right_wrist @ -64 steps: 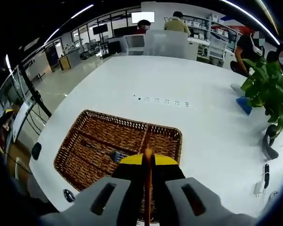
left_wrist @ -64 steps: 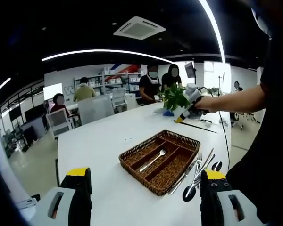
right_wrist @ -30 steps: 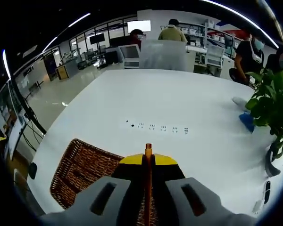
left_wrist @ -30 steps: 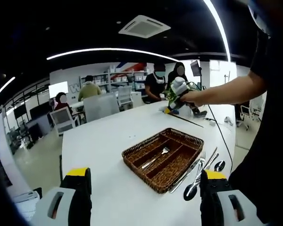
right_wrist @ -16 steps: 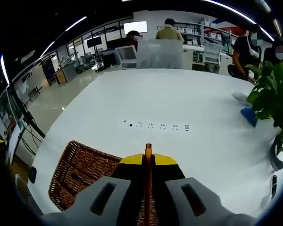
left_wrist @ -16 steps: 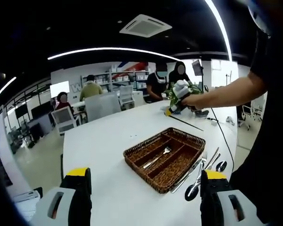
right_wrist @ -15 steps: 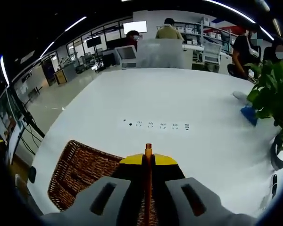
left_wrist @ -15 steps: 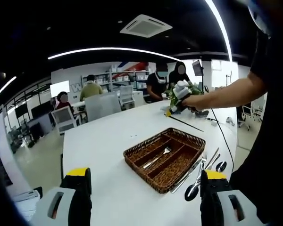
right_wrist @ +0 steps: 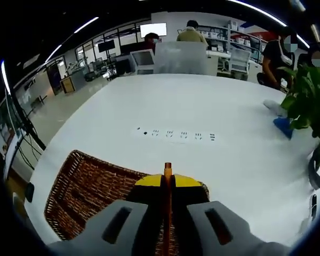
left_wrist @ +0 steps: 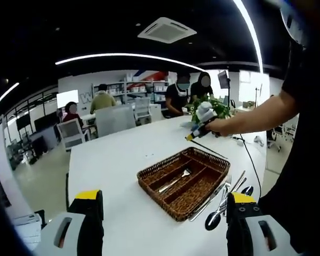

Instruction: Arrange the knives, forks, and spoons in their matching storage slots by inserting each utensil handle-first until every utensil is classified and aligned in the correct compartment

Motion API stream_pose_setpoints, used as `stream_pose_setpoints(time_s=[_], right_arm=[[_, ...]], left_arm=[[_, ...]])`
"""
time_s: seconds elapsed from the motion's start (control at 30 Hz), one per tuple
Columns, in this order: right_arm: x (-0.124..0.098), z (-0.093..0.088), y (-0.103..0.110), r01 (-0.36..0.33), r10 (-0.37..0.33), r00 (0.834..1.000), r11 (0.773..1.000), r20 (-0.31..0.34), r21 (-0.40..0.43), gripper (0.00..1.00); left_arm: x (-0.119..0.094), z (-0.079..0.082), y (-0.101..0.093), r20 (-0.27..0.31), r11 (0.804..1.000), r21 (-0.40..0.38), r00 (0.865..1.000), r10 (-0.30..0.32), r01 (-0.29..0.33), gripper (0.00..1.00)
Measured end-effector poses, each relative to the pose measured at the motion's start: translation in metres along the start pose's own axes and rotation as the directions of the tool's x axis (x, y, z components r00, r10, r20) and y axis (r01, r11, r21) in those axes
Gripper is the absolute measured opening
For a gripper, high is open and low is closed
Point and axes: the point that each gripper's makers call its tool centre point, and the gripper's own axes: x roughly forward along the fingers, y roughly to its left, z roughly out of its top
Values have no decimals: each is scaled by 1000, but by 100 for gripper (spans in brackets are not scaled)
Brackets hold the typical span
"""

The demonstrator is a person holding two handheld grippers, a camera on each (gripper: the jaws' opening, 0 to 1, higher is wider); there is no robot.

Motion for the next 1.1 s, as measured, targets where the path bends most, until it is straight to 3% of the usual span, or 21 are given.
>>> stream_pose_setpoints(time_s=[0.17, 0.47, 1.1], right_arm=[[4, -9, -1, 2, -2, 1000, 1000, 2, -2, 2], [11, -18, -3, 2, -2, 1000, 1000, 9, -3, 2], [40, -55, -3, -1, 2, 998, 1000, -58, 12, 2]], left_arm=[[-1, -2, 11, -7, 998, 32, 999, 54, -54, 100], [-6, -1, 17, 1, 995, 16, 995, 98, -98, 100], [-10, -8, 14, -32, 994, 14, 993, 112, -112, 100]])
